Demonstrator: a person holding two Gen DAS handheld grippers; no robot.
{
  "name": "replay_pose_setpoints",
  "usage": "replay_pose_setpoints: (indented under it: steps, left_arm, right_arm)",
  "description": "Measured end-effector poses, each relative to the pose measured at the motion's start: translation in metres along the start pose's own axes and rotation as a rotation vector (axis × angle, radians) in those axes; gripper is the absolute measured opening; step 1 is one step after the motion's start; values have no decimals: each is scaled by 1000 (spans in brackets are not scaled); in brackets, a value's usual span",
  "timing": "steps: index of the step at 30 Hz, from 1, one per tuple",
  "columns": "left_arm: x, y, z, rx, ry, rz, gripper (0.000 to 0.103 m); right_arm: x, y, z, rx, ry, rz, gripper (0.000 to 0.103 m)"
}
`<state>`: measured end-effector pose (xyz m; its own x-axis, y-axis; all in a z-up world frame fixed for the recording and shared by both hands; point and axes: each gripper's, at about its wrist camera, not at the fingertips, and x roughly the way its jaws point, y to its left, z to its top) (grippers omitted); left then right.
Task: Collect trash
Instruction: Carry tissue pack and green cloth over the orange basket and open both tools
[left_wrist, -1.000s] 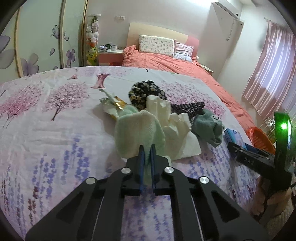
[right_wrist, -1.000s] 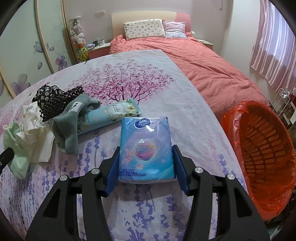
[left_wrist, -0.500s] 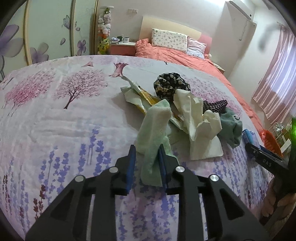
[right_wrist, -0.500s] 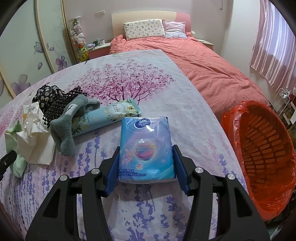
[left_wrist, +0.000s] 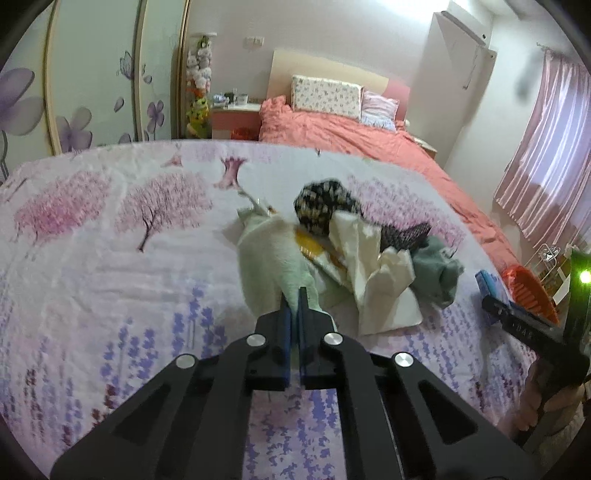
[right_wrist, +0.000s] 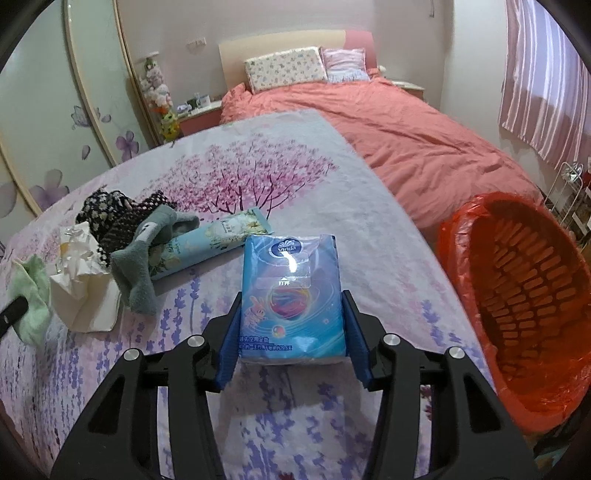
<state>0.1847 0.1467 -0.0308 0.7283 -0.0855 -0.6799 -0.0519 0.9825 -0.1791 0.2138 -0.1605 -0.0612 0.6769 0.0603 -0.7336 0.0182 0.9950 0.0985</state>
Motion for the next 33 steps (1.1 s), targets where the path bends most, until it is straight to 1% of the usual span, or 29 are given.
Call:
replay_pose_setpoints:
  steps: [4,8,14,19,24,33]
  left_arm:
    - [-14,-8,6,14,-33,-20,4]
    - [-26,-26,11,36,-56,-59,4]
    - [-44,-61,15,84,-87,-146,4]
    - [-57,-98,15,138,-107,-225,4]
    - [-61,-132,15,176,-110,-292,4]
    - [-56,-207,11,242,-90,-428,4]
  right_arm:
    - [-19,-11,2,17,-39,18,50]
    - [-41,-19,5,32,-85,41,50]
    - [-78,-31,4,44,-165,50,50]
    - [-107,-44,-1,53,-246,24,50]
    - [-126,-58,-3,80,-315,-13,50]
    - [-144,-100,-4,162,-391,-69,50]
